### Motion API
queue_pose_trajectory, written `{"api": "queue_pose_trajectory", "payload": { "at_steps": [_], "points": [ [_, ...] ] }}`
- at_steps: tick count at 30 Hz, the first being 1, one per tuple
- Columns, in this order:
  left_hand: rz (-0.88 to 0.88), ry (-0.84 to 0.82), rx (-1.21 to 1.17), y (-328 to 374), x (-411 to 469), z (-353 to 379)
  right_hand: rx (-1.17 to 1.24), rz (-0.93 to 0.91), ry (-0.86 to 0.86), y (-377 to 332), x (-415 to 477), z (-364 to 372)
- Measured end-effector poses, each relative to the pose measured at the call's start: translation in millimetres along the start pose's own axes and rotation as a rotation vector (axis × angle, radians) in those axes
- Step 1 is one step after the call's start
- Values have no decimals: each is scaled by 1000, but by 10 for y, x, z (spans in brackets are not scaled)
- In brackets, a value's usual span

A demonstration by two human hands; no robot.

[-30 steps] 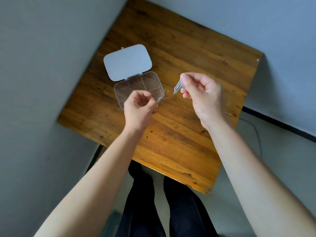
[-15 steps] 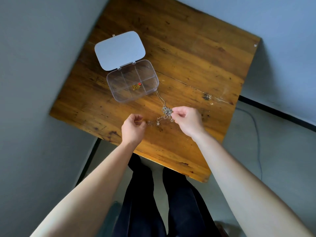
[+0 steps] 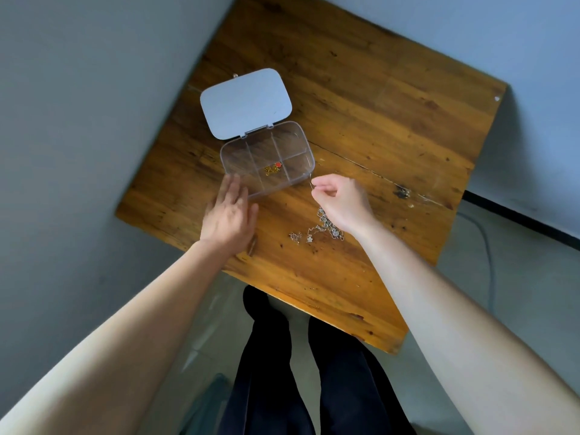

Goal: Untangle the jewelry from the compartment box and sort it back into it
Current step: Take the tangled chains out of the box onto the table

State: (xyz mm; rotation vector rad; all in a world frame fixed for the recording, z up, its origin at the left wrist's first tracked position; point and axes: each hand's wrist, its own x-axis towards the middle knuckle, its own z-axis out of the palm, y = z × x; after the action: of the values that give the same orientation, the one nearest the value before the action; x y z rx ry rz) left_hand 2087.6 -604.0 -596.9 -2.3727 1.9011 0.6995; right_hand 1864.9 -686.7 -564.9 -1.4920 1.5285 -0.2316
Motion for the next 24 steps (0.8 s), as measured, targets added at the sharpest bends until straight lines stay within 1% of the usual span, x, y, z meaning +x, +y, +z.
{"api": "queue_pose_trajectory", "payload": {
  "at_steps": [2, 6, 9, 11, 14, 17, 20, 24],
  "points": [
    [-3, -95, 26, -50, 1, 53, -53, -42, -9, -136, 128, 79],
    [13, -136, 21, -56, -6, 79, -247, -176, -48, -404, 385, 271],
    [12, -174, 25, -84, 5, 65, -464, -284, -50, -560, 552, 426],
    [14, -194, 30, -95, 8, 55, -636, -294, -46, -643, 650, 542],
    [20, -208, 40, -88, 9, 39, -883, -233, -32, -772, 716, 713],
    [11, -204, 33, -61, 3, 39, -1035, -246, 7, -821, 712, 843],
    [17, -209, 26, -53, -2, 29, -1038, -267, 27, -768, 742, 892],
    [29, -222, 23, -56, -2, 16, -896, -249, 12, -664, 800, 882]
  ]
}}
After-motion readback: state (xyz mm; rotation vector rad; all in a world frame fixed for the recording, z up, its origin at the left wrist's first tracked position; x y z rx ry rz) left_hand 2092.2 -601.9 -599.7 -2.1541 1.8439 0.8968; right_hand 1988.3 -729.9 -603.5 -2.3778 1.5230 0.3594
